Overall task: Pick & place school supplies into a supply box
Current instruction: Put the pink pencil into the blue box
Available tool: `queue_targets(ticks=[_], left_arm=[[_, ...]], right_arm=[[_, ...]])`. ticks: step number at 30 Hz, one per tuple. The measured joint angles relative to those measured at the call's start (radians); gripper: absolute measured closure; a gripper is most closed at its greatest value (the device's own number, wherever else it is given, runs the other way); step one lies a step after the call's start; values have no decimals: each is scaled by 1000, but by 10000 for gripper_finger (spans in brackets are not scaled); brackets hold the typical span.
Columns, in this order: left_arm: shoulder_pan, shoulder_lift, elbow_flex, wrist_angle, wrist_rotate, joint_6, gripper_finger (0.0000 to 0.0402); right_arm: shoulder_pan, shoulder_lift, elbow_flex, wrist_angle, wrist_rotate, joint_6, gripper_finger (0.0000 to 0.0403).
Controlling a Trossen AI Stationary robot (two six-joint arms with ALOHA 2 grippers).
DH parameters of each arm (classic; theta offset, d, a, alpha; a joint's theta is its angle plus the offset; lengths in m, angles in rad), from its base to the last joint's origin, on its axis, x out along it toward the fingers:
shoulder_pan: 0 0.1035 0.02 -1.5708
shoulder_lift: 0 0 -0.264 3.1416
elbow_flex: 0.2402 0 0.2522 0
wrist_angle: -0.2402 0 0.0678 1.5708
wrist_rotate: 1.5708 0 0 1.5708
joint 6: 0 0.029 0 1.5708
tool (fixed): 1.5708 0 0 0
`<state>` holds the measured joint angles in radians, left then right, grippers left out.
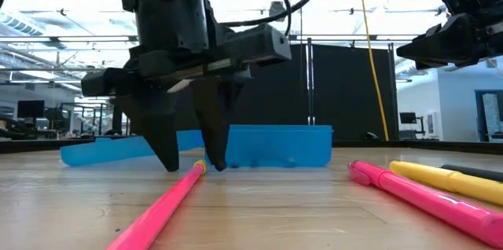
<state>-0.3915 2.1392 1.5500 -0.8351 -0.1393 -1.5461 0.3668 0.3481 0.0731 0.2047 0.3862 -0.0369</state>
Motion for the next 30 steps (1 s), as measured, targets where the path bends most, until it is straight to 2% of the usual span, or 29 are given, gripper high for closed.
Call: queue_targets(ticks=[13, 22, 30], left_arm=[[18, 39, 2, 29, 65, 26, 189], [16, 40, 0, 22, 68, 34, 290], [-4, 41, 0, 28, 42, 65, 364]], right_arm=[[0, 0, 0, -19, 1, -3, 403], [0, 0, 0, 10, 3, -37, 403], [0, 0, 0, 37, 5, -89, 403]])
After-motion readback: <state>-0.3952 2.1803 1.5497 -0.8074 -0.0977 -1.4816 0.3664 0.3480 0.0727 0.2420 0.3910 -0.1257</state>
